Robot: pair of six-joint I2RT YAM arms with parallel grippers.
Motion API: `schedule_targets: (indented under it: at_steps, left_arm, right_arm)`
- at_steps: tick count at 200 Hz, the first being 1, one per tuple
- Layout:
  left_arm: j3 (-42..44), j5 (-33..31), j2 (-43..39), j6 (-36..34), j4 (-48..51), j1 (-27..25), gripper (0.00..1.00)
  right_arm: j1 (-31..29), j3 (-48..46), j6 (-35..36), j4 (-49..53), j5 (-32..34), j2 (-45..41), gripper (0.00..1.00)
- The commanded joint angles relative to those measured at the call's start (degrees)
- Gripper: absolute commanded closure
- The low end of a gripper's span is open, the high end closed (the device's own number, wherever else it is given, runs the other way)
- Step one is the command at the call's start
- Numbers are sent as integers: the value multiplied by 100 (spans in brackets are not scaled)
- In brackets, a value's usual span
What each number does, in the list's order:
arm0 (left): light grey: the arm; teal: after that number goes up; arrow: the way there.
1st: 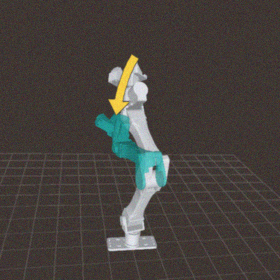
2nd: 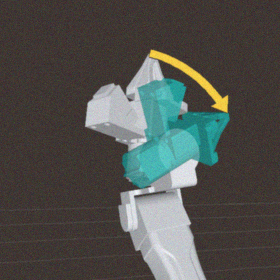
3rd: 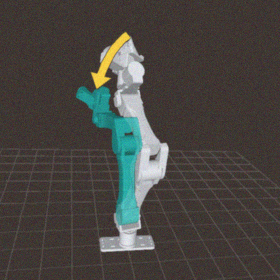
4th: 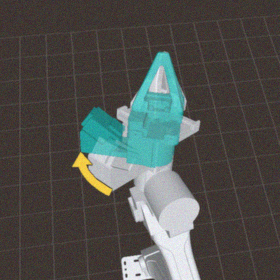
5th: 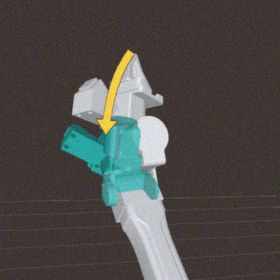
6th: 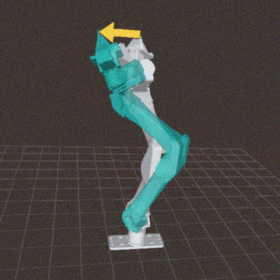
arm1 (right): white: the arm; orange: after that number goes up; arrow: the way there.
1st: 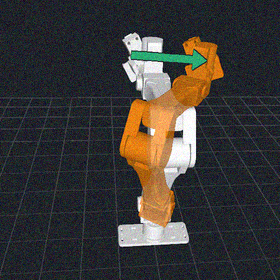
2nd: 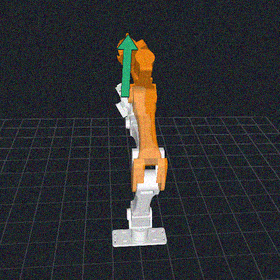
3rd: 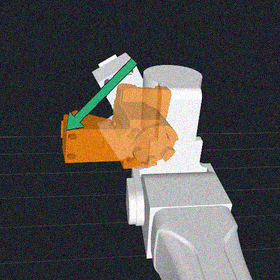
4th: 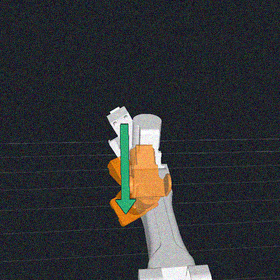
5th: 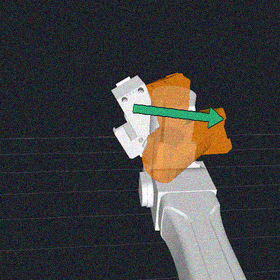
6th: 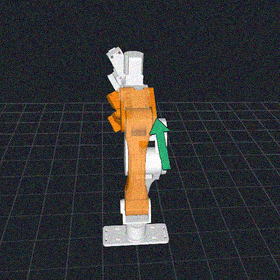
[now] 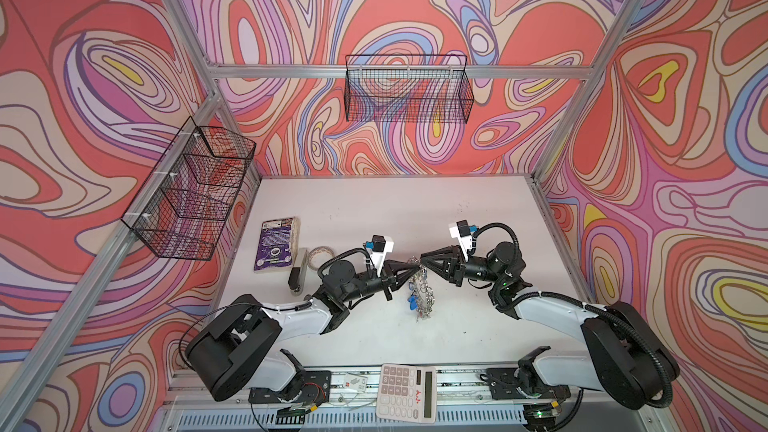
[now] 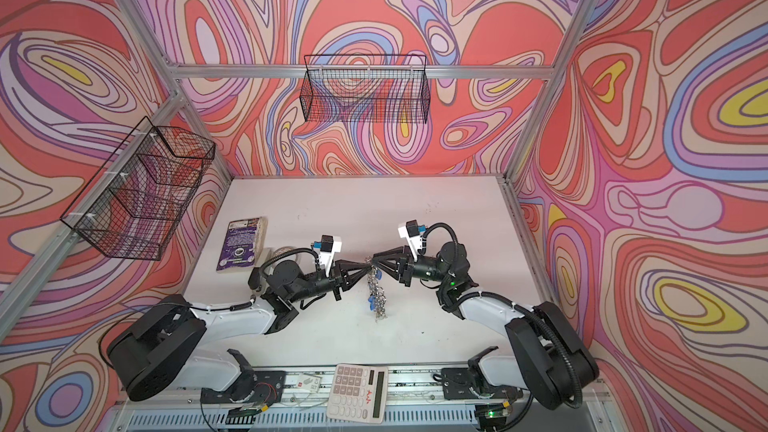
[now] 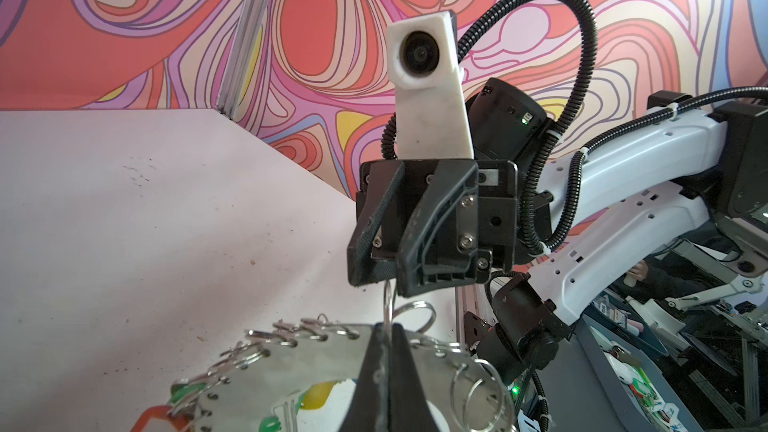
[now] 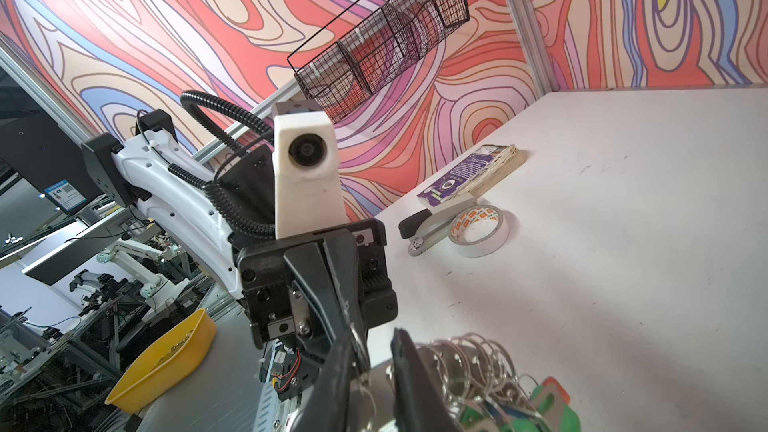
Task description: Put the keys on the keyring
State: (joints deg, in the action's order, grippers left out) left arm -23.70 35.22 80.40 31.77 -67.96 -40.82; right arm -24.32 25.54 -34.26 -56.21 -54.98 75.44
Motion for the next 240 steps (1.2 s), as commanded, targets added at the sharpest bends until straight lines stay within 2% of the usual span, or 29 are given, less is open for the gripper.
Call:
schedule_targets:
  at_steps: [1, 76, 114, 129, 176, 184, 208, 240]
  left_arm:
    - [-256, 186, -16, 82, -735, 21, 100]
    - [-276, 174, -16, 108, -731, 22, 100]
    - [-266, 143, 18, 84, -736, 21, 100]
    - [-275, 135, 33, 73, -737, 21, 100]
    - [-193, 119, 72, 87, -724, 65, 100]
    - [-155, 134, 72, 89, -702, 81, 100]
    - [-79, 301, -135, -89, 25, 92, 100]
    - [-7, 282, -644, -591, 1293, 96, 97]
  right_arm:
    - [15, 39, -85, -242, -102, 65, 83]
    - [-41, -48, -95, -272, -116, 239, 82]
    - [-111, -50, -210, -428, -194, 343, 90]
    - [-126, -32, -222, -418, -250, 398, 100]
    - [-118, -102, -409, -580, -248, 309, 100]
    - [-124, -81, -247, -344, -65, 162, 100]
    - [-167, 197, 897, 1461, 482, -446, 100]
    - [-166, 402, 1238, 2032, 551, -720, 100]
